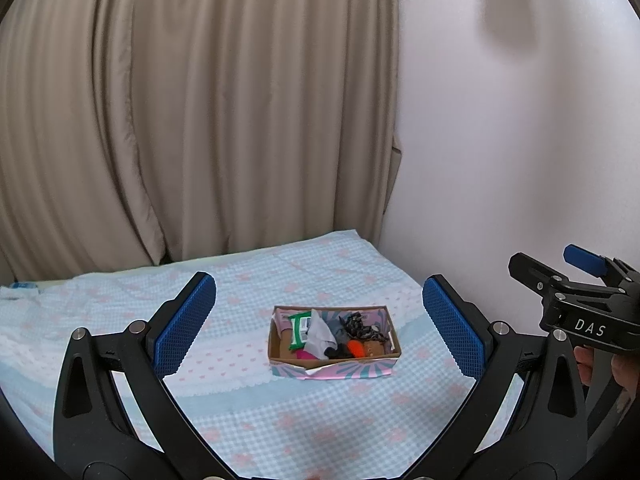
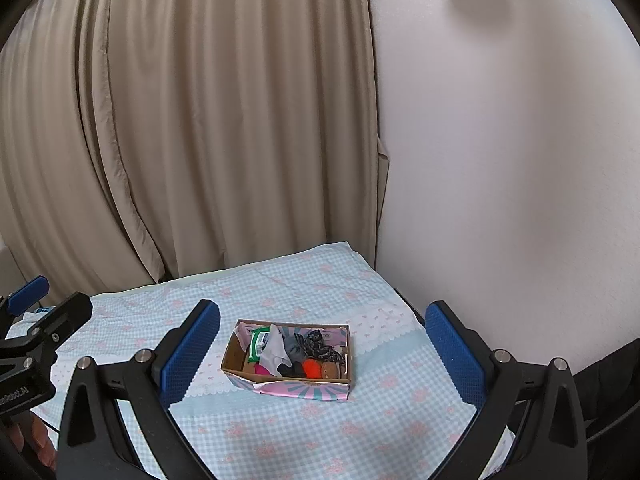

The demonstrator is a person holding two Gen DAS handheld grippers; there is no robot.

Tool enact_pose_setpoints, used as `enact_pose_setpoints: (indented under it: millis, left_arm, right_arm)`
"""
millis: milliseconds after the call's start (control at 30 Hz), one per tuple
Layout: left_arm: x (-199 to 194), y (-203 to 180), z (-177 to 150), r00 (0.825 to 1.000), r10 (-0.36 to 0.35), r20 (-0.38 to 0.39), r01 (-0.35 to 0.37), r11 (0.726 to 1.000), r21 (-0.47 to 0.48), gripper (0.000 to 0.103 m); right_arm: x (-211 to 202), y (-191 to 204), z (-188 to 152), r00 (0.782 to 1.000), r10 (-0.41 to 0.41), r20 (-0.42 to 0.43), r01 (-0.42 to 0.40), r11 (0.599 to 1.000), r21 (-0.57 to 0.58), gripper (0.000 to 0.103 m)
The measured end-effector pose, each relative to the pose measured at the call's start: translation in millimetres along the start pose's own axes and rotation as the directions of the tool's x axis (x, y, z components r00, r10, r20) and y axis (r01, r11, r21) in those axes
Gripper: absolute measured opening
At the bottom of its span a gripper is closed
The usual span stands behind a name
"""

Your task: Organize soft objects

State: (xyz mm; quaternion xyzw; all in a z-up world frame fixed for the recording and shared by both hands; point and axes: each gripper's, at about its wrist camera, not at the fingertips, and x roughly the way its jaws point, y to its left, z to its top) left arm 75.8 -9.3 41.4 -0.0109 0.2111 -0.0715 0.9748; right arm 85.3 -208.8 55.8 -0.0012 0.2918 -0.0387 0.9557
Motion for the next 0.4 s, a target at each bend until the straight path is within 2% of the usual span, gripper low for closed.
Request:
enact_pose_setpoints:
  millis: [400]
  left_arm:
    - [4.3,-0.9,-3.9,0.998,0.064,0.027,-0.065,0.998,0.022,0.103]
  right_arm:
    - [-0.3,-2.0,0.1,1.0,-0.002,0.0,0.002,1.0,0.006,0.102]
